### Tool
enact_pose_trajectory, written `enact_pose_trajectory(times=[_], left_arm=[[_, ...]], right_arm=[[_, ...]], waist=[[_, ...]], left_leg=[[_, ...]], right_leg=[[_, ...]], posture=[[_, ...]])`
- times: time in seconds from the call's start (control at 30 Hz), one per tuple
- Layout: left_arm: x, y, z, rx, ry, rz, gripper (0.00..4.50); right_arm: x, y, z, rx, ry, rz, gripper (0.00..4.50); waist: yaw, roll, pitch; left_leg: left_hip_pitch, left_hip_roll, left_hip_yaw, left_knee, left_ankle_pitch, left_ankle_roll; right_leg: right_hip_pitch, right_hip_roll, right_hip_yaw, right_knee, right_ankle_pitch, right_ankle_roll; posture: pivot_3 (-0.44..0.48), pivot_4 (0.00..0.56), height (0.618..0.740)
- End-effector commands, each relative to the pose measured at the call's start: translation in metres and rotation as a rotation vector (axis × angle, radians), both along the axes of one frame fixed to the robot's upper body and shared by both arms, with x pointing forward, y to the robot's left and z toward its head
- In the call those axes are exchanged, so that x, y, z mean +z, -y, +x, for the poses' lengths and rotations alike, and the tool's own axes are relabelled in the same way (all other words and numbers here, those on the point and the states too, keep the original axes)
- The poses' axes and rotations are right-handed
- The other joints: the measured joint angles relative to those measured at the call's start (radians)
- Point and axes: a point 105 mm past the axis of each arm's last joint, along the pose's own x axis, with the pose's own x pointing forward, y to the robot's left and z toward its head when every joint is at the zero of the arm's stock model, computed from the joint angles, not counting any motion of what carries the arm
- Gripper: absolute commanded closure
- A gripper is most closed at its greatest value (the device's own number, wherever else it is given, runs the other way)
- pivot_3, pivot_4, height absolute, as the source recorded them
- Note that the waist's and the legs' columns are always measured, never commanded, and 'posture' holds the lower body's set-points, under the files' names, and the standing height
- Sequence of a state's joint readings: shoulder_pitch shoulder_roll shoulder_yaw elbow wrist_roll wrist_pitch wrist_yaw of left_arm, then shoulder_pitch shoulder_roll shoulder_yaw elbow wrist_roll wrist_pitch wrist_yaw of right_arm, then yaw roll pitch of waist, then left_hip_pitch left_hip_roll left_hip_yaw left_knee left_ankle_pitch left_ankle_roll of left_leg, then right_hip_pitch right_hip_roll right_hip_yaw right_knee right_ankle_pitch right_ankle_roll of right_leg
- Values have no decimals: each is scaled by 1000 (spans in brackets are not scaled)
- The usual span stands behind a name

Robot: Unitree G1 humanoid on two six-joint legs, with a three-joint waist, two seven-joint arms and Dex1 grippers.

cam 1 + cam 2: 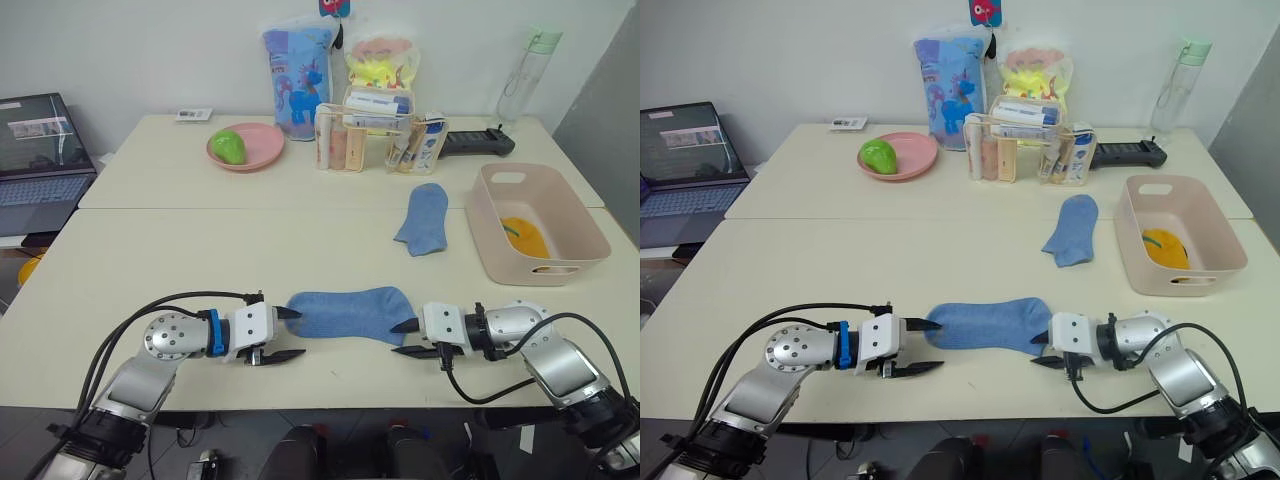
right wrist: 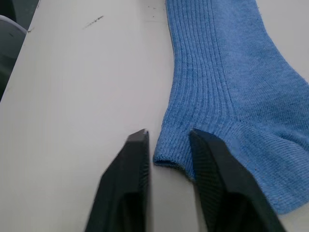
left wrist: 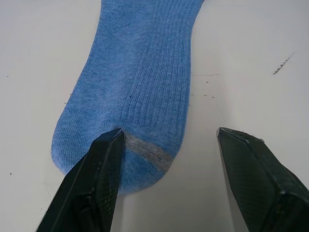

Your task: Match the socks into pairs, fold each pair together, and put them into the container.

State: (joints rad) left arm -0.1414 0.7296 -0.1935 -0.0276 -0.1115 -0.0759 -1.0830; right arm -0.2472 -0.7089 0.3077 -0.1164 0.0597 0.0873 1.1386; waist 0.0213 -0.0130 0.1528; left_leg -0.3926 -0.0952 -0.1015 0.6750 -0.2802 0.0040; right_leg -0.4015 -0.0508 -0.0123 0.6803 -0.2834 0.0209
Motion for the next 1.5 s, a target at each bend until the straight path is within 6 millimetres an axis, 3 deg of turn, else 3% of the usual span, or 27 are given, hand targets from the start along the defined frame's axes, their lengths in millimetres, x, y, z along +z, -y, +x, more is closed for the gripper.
enact_pose_trajectory(times=[0.03, 0.23, 0.5, 0.7, 0.87, 0.97, 1.17, 1.4, 1.5], left_arm=[[-15, -7, 2, 37, -49, 55, 2503], [-12, -3, 2, 36, -71, 13, 4443], [10, 5, 2, 35, -12, -39, 4443], [42, 4, -30, -32, -97, -80, 4443], [47, 7, -80, -102, -367, -66, 4443], [43, 2, -92, -53, -599, -73, 4443], [20, -3, -56, 121, -562, -114, 4443], [21, 3, 1, 195, -409, -123, 4443], [22, 4, 15, 191, -367, -100, 4443]], right_arm=[[3, -1, 4, -20, 0, 27, 4456], [11, -3, 5, -42, -19, 82, 4500], [41, -18, -8, -8, -120, 200, 4500], [61, -17, -37, 44, -322, 219, 4500], [68, -13, -69, 92, -536, 193, 4500], [65, -15, -78, 79, -675, 193, 4500], [54, -13, -36, -63, -583, 209, 4500], [50, -4, 15, -109, -357, 125, 4500], [48, -4, 27, -103, -306, 106, 4500]], waist=[[0, 0, 0], [-1, 0, 0], [-1, 0, 0], [-5, 0, 1], [-4, 0, 2], [-4, 0, 2], [-2, 0, 2], [-1, -1, 3], [-5, -1, 3]], left_leg=[[0, 0, 0, 0, 0, 0], [1, 0, 0, 0, 0, 0], [1, 0, 0, 0, 0, 0], [-4, 1, -1, 0, 0, 0], [-4, 1, -1, 0, -3, 5], [-3, 1, -1, -1, -3, 5], [-3, 1, 0, 0, -3, 6], [-4, 1, 0, 1, -1, 1], [-5, 1, 0, 1, -1, 1]], right_leg=[[0, 0, 0, 0, 0, 0], [1, 0, 0, 0, 0, 0], [1, 0, 0, 0, 0, 0], [-3, 0, 0, 0, 0, 0], [-3, 0, 0, -1, 0, 0], [-3, 0, -1, -1, 0, 0], [-2, 0, -1, -1, 0, 0], [-3, 0, -1, -1, 0, 0], [-4, 0, -1, 0, 0, 0]], posture=[[0, 150, 740], [0, 150, 740], [0, 150, 740], [0, 150, 740], [0, 150, 740], [0, 150, 740], [0, 150, 740], [0, 150, 740], [0, 150, 740]])
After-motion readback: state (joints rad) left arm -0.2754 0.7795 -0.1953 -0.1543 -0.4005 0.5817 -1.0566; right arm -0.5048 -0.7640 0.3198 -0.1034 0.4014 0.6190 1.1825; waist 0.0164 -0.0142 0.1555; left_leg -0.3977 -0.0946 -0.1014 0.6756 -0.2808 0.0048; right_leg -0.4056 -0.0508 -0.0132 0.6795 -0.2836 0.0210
